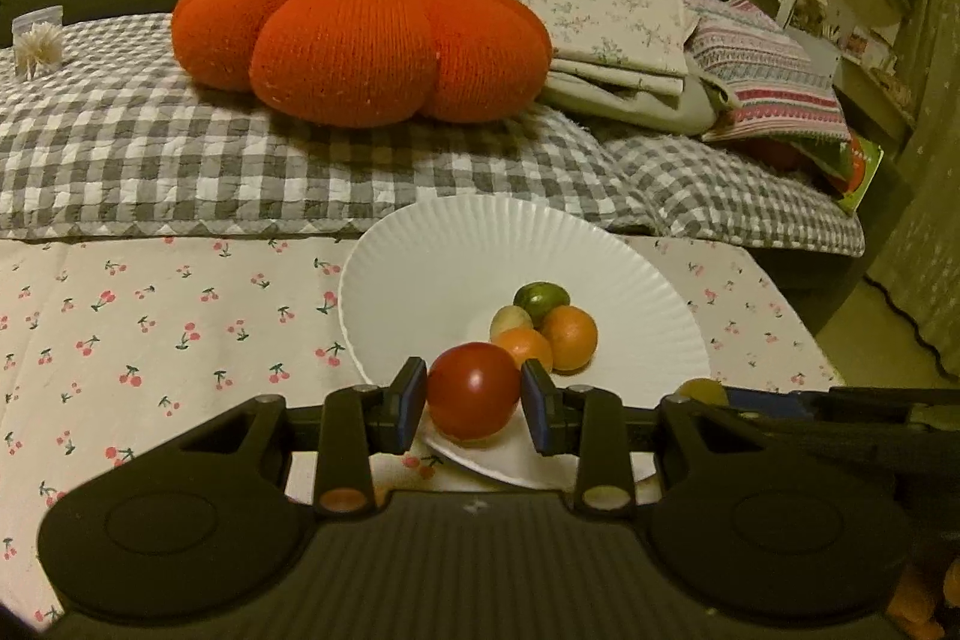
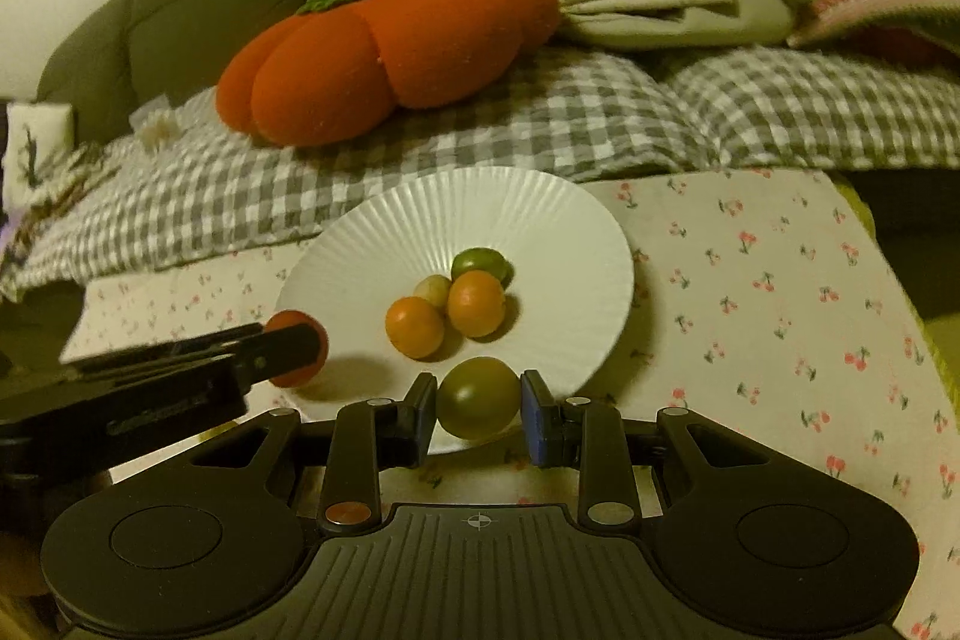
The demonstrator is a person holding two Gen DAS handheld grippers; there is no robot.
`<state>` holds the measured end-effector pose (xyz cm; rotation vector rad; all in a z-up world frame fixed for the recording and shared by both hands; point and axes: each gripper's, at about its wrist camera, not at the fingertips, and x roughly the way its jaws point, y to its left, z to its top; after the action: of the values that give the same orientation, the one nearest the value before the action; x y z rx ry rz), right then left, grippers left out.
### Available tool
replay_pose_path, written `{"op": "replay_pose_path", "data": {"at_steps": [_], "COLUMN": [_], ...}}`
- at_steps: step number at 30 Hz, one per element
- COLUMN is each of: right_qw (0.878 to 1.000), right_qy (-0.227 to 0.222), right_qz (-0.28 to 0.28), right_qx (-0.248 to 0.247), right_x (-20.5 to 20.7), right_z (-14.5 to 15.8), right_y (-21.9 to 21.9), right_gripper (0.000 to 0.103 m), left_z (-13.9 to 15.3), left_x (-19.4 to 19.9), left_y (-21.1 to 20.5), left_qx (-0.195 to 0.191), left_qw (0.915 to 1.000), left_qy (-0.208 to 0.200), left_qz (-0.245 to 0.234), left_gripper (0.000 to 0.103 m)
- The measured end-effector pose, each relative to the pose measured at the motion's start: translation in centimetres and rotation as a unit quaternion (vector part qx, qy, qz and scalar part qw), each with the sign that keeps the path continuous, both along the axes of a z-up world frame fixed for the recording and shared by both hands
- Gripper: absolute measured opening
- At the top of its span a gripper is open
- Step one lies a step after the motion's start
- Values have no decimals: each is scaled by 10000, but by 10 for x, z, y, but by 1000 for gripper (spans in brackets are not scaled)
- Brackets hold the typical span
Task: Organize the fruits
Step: 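Carry the tomato and dark green plum to the plate and release both, then move both tools back to the remaining fruits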
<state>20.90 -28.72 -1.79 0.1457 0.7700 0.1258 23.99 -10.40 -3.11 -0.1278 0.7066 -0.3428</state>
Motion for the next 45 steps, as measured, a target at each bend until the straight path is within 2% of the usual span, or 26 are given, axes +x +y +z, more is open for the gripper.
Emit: {"op": "replay_pose_path", "data": {"at_steps": [5,8,10,12,18,24,32,34,39,41,45], "right_qw": [9991,9987,9983,9979,9975,9987,9989,9982,9984,9987,9991], "right_qy": [-107,-136,-162,-192,-246,-365,-153,-72,-63,-95,-109], "right_qz": [136,189,245,297,313,169,-382,-444,-312,-220,-80], "right_qx": [-393,-455,-494,-550,-592,-298,242,408,464,446,395], "right_x": [4,6,7,7,7,3,1,-1,-10,-15,-25], "right_z": [-7,-11,-13,-14,-13,5,18,19,23,25,27], "right_y": [7,9,11,14,15,2,-25,-28,-20,-14,-7], "right_gripper": [28,29,29,29,35,38,38,41,46,52,54], "left_z": [-5,-4,-3,-2,7,19,23,22,22,22,20], "left_x": [5,6,5,4,-1,-6,-21,-27,-35,-38,-48], "left_y": [-3,-7,-7,-6,1,18,47,54,64,65,66], "left_qx": [15,49,10,9,-149,-335,-274,-248,-268,-278,-225], "left_qw": [10000,9999,9999,10000,9999,9991,9973,9968,9950,9945,9941], "left_qy": [47,41,59,66,70,153,427,508,642,679,777], "left_qz": [-43,-78,-95,-45,21,223,525,569,712,749,719], "left_gripper": [33,34,43,62,62,62,62,62,62,62,62]}}
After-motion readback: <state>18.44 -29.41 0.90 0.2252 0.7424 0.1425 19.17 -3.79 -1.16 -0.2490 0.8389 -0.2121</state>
